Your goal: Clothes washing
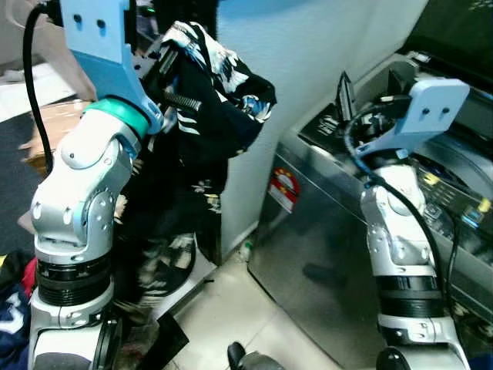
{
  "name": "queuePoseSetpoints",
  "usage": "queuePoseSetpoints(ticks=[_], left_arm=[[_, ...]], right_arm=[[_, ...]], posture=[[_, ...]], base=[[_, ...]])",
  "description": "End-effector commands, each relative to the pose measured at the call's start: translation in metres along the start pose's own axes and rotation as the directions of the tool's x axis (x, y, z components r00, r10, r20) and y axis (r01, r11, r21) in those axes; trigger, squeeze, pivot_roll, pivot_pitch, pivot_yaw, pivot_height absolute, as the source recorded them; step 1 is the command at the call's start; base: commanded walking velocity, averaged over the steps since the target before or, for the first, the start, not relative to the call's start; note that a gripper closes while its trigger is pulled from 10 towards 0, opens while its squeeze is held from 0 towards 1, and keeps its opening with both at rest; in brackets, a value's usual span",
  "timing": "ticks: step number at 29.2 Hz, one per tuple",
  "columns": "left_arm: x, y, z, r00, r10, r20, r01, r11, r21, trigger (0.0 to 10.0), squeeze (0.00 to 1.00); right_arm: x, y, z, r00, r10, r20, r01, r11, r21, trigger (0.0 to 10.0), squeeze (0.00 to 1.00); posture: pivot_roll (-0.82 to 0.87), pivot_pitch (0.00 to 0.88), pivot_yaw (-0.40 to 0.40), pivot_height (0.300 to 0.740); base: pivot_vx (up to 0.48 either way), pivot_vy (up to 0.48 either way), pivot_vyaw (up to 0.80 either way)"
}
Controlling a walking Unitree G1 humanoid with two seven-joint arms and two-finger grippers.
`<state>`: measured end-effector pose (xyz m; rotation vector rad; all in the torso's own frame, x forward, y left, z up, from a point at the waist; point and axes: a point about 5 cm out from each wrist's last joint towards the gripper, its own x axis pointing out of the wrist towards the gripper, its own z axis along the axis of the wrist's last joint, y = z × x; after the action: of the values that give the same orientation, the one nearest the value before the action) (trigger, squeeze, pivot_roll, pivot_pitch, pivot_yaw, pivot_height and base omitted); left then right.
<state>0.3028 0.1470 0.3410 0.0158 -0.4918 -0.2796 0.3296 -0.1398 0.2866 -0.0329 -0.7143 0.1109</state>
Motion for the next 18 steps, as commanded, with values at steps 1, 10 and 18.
queuePoseSetpoints(ticks=[1,10,18], left_arm=[[-0.001,-0.002,0.006,1.000,-0.019,0.024,0.019,1.000,-0.001,10.0,0.00],[0.004,0.001,0.020,0.997,-0.032,0.075,0.030,0.999,0.022,10.0,0.00],[0.007,0.006,0.029,0.993,-0.022,0.114,0.016,0.999,0.048,10.0,0.00]], right_arm=[[0.011,-0.002,0.021,0.996,0.012,0.094,-0.008,0.999,-0.045,10.0,0.00],[0.030,0.008,0.052,0.963,0.191,0.192,-0.170,0.978,-0.121,10.0,0.00],[0.027,0.008,0.046,0.973,0.156,0.168,-0.141,0.985,-0.098,10.0,0.00]], posture=[[0.07,0.052,0.040,0.740],[0.06,0.037,0.030,0.740],[0.06,0.029,0.032,0.740]], base=[[0.000,0.000,-0.80],[0.000,0.000,-0.80],[0.000,0.000,-0.80]])
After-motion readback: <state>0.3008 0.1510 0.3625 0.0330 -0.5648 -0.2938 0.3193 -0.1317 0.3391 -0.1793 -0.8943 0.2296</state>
